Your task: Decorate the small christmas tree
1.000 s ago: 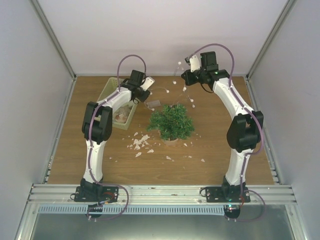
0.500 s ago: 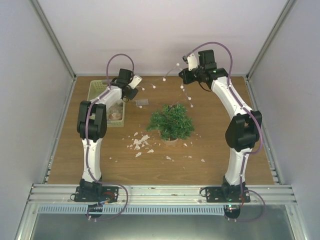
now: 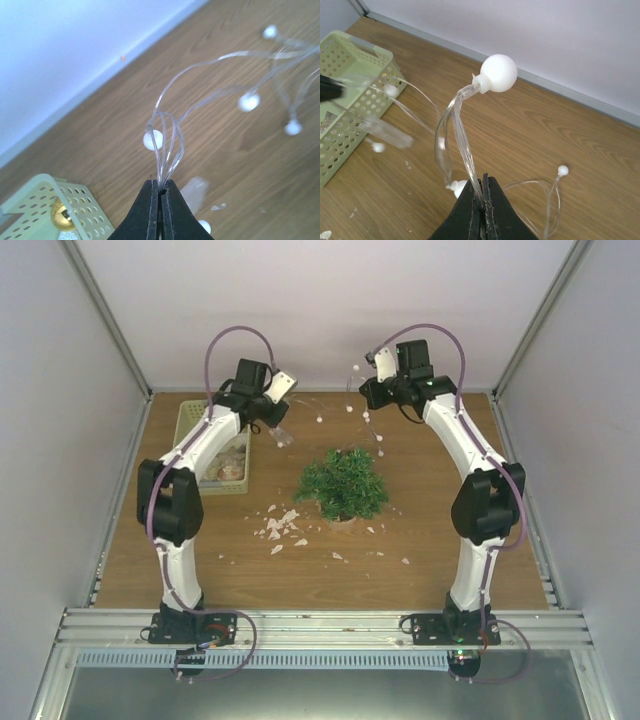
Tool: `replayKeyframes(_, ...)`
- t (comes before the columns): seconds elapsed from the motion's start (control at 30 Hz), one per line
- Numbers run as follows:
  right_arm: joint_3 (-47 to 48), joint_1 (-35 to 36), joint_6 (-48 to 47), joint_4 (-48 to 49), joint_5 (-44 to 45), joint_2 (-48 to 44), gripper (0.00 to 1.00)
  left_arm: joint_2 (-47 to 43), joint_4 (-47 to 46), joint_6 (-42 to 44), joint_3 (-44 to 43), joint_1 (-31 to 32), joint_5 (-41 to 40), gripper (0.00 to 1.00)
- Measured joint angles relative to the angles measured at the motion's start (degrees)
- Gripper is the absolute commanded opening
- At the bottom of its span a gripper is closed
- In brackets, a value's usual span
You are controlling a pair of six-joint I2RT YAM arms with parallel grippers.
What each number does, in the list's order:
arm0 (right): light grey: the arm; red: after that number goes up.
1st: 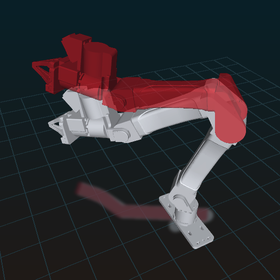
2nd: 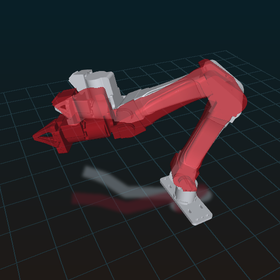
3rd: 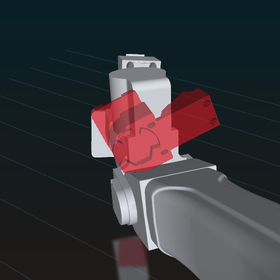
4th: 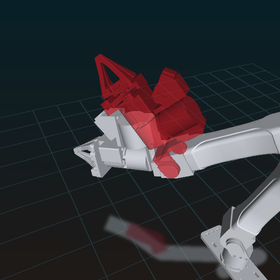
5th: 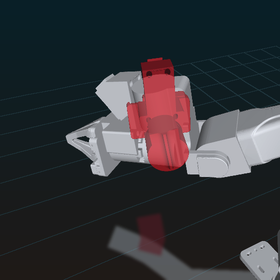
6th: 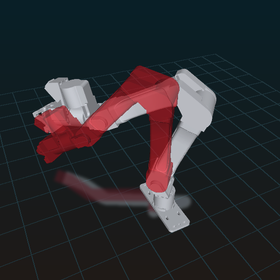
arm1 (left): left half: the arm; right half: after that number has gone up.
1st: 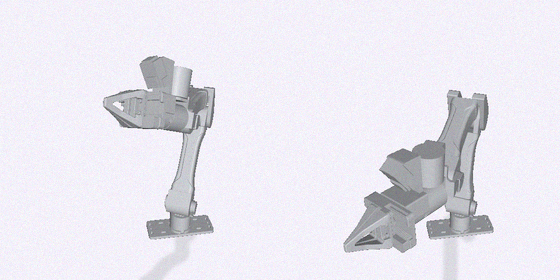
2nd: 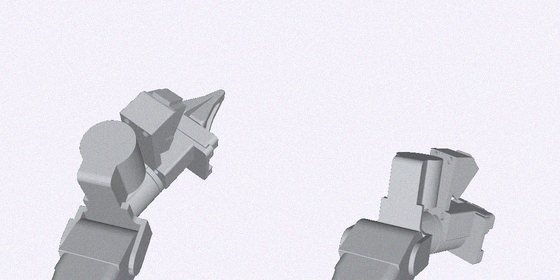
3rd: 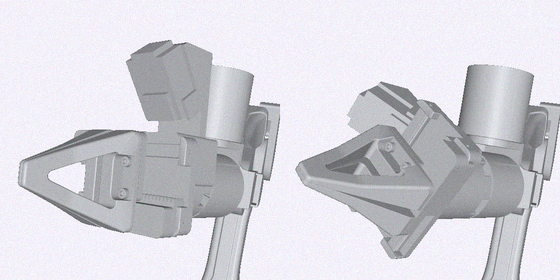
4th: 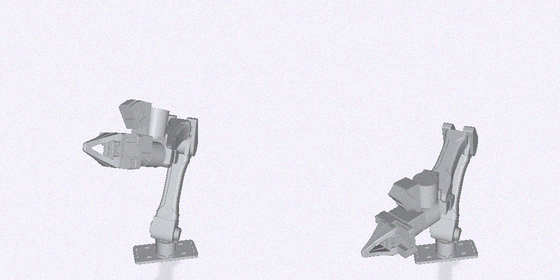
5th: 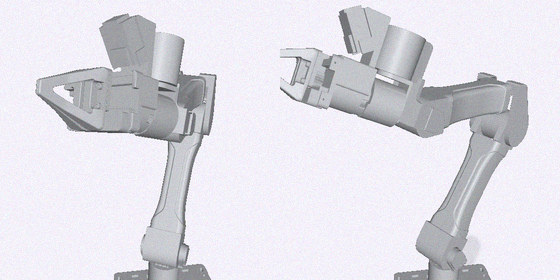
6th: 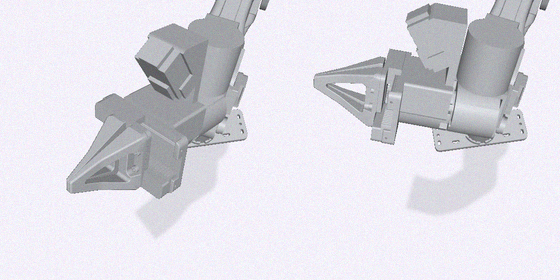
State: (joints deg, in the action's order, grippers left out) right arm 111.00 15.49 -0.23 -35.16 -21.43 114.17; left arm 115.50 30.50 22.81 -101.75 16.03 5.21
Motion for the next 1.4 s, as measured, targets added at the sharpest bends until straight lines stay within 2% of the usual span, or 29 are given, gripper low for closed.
replayKeyframes(0.07,-0.8,0.0,-0.4,0.1,0.8,-0.7,0.01,-5.1,0.4,-1.2,1.1,0.5,1.4,0.00)
replayKeyframes(0.27,-2.8,0.0,-1.5,0.3,4.0,-3.7,0.01,-13.1,2.3,-2.6,4.2,0.5,3.6,0.00)
replayKeyframes(0.5,-5.1,0.0,-1.7,1.9,6.1,-8.6,0.01,-18.5,5.9,-4.9,12.8,1.5,8.8,0.00)
replayKeyframes(0.87,-9.6,0.0,-3.0,2.1,5.3,-10.3,0.01,-25.7,6.8,-7.4,26.6,4.3,9.1,0.00)
replayKeyframes(1.17,-12.3,0.0,-3.0,1.7,5.1,-11.1,0.00,-26.6,10.1,-7.0,30.5,6.3,11.3,0.00)
replayKeyframes(1.4,-13.0,0.0,-3.0,1.7,6.5,-13.5,0.01,-23.7,12.0,-6.2,32.7,7.9,12.7,0.00)
